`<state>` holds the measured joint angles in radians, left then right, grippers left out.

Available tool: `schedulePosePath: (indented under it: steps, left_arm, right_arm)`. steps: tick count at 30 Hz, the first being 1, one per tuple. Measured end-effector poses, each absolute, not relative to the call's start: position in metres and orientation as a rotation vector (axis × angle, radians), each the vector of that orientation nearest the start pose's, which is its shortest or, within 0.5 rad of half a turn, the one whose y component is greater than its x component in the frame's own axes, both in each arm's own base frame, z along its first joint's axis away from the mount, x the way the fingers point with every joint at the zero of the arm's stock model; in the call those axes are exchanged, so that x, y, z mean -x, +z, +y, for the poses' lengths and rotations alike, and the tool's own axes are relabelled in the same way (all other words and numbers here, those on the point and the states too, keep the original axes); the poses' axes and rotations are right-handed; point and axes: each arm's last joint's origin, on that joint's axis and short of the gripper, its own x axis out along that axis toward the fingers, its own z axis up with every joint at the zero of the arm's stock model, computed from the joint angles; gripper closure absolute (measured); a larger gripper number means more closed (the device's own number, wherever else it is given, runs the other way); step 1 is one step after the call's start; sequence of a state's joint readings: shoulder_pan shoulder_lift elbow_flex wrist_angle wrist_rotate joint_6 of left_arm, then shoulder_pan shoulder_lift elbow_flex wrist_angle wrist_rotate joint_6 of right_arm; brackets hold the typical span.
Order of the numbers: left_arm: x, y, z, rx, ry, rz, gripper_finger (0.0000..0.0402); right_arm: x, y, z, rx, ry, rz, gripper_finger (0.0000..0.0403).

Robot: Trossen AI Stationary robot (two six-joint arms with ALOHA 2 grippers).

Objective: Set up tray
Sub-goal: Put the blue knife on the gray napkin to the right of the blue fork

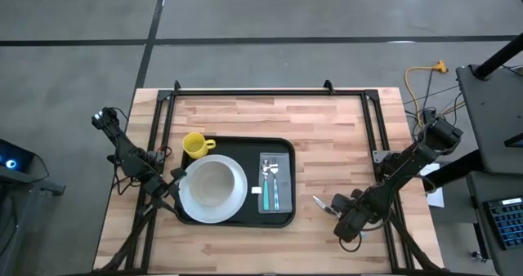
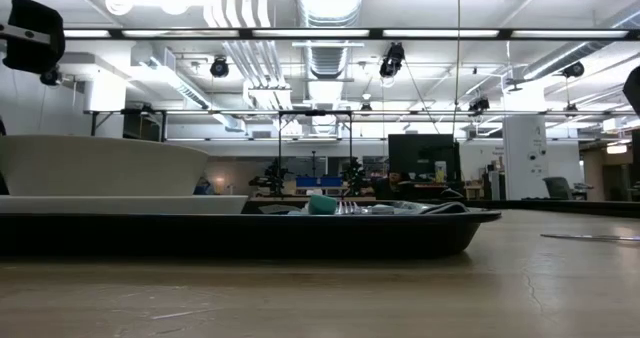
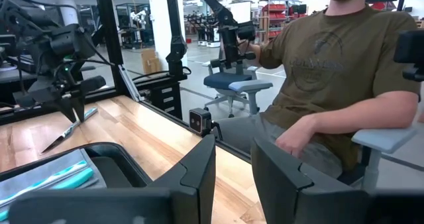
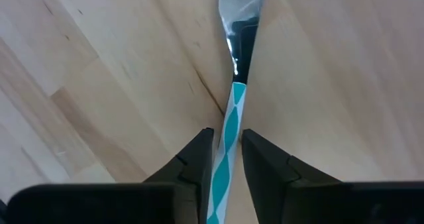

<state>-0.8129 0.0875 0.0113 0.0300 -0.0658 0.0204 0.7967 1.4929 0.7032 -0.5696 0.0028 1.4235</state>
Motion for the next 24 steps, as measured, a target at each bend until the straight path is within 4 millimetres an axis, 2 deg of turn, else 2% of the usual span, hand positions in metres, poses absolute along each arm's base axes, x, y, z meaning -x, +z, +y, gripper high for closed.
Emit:
schedulePosePath:
  steps: [8,24]
  left_arm:
    - [-0.072,0.163,-0.073,-0.04,-0.748,0.035,0.0322]
    - [-0.072,0.163,-0.073,-0.04,-0.747,0.035,0.0322]
  right_arm:
    - [-0.158,0.128,0.163,-0.646,-0.327,1.408,0.032]
    - [-0.159,0.127,0.163,-0.608,-0.275,1.396,0.0335]
